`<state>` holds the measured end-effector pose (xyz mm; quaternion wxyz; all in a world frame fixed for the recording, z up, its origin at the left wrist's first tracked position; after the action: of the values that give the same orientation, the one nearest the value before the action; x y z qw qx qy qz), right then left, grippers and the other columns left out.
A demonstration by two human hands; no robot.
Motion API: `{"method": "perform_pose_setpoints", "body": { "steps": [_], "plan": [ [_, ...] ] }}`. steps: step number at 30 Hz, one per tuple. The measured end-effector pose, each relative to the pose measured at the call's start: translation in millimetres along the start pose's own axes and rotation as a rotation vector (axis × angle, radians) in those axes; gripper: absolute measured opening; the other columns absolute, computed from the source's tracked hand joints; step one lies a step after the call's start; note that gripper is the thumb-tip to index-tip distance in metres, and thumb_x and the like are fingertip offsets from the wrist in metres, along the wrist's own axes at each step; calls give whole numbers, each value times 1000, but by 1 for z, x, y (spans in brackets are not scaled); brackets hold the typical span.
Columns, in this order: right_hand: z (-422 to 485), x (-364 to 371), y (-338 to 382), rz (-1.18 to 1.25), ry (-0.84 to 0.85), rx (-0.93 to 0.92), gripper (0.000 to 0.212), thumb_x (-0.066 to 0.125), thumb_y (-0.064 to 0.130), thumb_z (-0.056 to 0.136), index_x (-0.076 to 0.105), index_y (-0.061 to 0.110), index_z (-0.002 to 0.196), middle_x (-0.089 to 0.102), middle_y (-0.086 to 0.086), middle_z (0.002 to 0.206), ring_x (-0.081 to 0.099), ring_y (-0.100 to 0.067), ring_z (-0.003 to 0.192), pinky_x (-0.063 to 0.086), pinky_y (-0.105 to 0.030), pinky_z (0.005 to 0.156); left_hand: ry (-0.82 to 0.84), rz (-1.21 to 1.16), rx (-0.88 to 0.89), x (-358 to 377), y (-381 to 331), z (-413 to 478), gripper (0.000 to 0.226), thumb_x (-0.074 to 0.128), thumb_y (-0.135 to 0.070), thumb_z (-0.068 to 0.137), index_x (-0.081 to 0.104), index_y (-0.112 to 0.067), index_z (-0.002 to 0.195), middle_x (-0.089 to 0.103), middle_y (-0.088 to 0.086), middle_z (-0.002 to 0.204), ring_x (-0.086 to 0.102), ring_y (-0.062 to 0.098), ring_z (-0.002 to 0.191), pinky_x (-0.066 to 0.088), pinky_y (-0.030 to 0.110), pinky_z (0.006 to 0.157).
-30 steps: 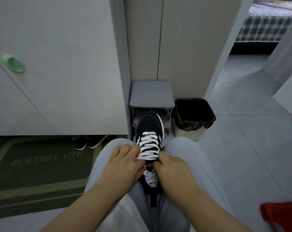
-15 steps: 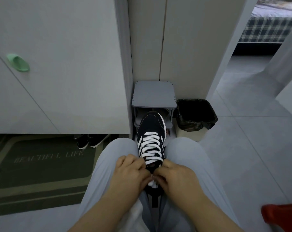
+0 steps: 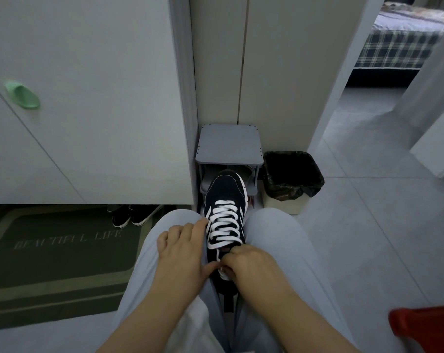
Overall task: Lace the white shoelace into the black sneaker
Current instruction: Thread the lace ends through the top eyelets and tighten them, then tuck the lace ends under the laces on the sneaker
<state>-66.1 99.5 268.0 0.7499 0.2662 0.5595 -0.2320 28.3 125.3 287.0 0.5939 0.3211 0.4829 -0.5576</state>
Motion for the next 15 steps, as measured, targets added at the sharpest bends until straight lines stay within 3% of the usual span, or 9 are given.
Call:
{"method": "perform_pose_setpoints", "body": {
  "steps": [3, 5, 7, 10, 13, 15],
  "plan": [
    [-3, -10, -11, 106, -82, 82, 26, 45, 39, 69, 60, 27, 52, 54, 8, 53, 53, -7, 46, 35, -16, 39, -46, 27, -5, -3, 2, -3, 81, 71, -67, 48, 54, -21, 113, 62, -10, 79, 55, 19, 76, 24, 31, 72],
    [-10, -28, -27, 196, -163, 191, 14, 58, 42, 70, 60, 29, 66, 58, 10, 63, 54, -8, 52, 41, -20, 47, -89, -4, -12, -9, 5, -4, 66, 40, -76, 69, 56, -25, 108, 59, -15, 70, 53, 16, 74, 23, 31, 70],
    [-14, -34, -44, 145, -168, 299, 30, 77, 42, 59, 57, 27, 75, 58, 10, 67, 55, -11, 58, 40, -23, 58, -57, -8, -1, -8, 3, 1, 64, 25, -77, 73, 62, -29, 94, 55, -15, 57, 54, 14, 68, 20, 31, 67],
    [-3, -33, -44, 66, -78, 296, 39, 77, 42, 65, 54, 23, 90, 62, 6, 74, 58, -18, 72, 32, -28, 68, 16, 50, 119, 5, -12, 9, 42, 44, -62, 70, 66, -27, 65, 50, -10, 45, 54, 14, 56, 20, 30, 64],
    [11, -27, -50, 190, 46, 329, 41, 65, 37, 80, 46, 22, 112, 65, 1, 91, 59, -21, 88, 36, -29, 76, 24, 9, 220, 15, -25, 22, 22, 80, -37, 59, 65, -21, 55, 47, -3, 39, 49, 15, 41, 34, 26, 51],
    [20, -22, -66, 317, 93, 415, 48, 67, 32, 79, 44, 21, 119, 67, -1, 94, 62, -22, 89, 44, -30, 75, 62, -34, 186, 19, -22, 35, 17, 67, -34, 71, 69, -20, 62, 53, -1, 44, 52, 16, 42, 36, 20, 42]
  ]
}}
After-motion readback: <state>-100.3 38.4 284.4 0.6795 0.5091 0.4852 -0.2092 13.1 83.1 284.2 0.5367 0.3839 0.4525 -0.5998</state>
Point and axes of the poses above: each hand's wrist, its own z-axis towards the middle knuckle, its own x-axis out of the palm, y = z × x, the point moved 9 cm from there along z, towards the middle knuckle
